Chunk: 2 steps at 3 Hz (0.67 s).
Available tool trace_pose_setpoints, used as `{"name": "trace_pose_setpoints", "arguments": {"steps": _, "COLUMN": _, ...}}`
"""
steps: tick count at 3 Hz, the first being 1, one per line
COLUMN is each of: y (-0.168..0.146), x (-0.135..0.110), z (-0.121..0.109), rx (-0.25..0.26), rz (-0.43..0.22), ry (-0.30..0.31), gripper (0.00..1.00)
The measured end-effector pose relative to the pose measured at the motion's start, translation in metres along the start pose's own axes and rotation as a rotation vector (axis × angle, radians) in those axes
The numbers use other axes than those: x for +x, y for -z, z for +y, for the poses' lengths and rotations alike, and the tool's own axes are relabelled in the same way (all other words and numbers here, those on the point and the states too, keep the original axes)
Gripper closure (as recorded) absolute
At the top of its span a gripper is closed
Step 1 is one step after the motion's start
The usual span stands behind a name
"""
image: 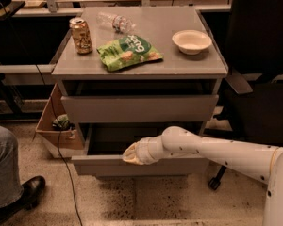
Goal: Close middle drawer
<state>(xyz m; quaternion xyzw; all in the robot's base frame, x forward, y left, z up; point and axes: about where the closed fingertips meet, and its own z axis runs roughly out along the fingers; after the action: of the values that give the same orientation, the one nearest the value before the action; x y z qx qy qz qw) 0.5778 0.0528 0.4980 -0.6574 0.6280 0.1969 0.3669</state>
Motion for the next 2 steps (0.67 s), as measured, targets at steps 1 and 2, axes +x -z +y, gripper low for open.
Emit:
{"name": "trace_pose_setpoints", "arguments": {"steps": 1, "y": -0.003, "x": 0.014, "z": -0.004, "rx": 0.0, "rz": 0.01, "ry": -0.013, "gripper": 0.11}}
{"name": "trace_pose_setpoints", "arguments": {"steps": 2, "y": -0.004, "x": 0.026, "z": -0.003, "rx": -0.021, "rz": 0.047, "ry": -0.012, "gripper": 0.0}}
